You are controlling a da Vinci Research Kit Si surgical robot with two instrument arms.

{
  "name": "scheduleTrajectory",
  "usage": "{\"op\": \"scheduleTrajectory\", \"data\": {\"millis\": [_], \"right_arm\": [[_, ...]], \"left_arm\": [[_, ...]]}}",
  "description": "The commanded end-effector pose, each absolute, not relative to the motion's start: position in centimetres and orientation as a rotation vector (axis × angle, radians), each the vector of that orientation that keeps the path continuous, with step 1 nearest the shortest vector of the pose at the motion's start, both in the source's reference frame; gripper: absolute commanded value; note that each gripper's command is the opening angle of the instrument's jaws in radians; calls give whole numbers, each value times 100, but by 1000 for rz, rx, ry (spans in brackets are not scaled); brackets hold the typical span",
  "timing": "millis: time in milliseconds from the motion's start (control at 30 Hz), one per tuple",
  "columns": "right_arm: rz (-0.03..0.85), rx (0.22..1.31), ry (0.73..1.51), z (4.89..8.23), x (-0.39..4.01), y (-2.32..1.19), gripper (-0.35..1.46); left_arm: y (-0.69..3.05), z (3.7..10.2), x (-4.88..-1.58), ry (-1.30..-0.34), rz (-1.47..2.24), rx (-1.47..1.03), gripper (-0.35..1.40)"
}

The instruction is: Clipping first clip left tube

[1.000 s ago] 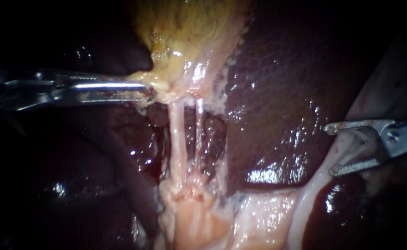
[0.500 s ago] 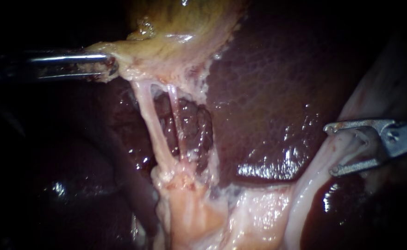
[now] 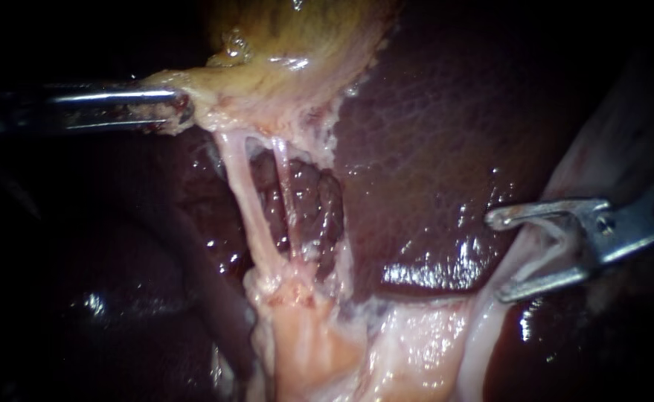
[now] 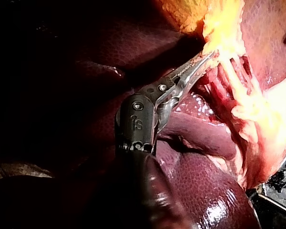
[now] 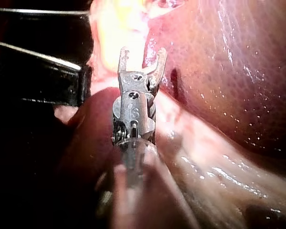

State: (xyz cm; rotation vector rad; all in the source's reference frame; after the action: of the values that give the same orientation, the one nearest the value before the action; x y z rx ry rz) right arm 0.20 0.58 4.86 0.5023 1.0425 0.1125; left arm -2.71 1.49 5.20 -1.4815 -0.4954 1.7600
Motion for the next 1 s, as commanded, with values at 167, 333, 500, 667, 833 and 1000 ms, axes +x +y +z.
{"op": "scheduleTrajectory", "data": {"millis": [167, 333, 500, 667, 833, 1000], "right_arm": [[189, 520, 1100, 462, 73, 64, 49], [248, 562, 1130, 456, 119, 60, 50], [292, 588, 1154, 451, 143, 60, 50], [315, 598, 1167, 449, 156, 61, 50], [335, 607, 1169, 452, 171, 64, 50], [339, 600, 1167, 462, 186, 66, 50]], "left_arm": [[149, 521, -273, -494, 1760, -1481, -35], [149, 521, -275, -493, 1760, -1480, -35], [149, 522, -278, -491, 1759, -1479, -35], [149, 522, -280, -489, 1759, -1479, -35], [150, 522, -282, -489, 1759, -1479, -35], [150, 522, -282, -489, 1759, -1478, -35]]}}
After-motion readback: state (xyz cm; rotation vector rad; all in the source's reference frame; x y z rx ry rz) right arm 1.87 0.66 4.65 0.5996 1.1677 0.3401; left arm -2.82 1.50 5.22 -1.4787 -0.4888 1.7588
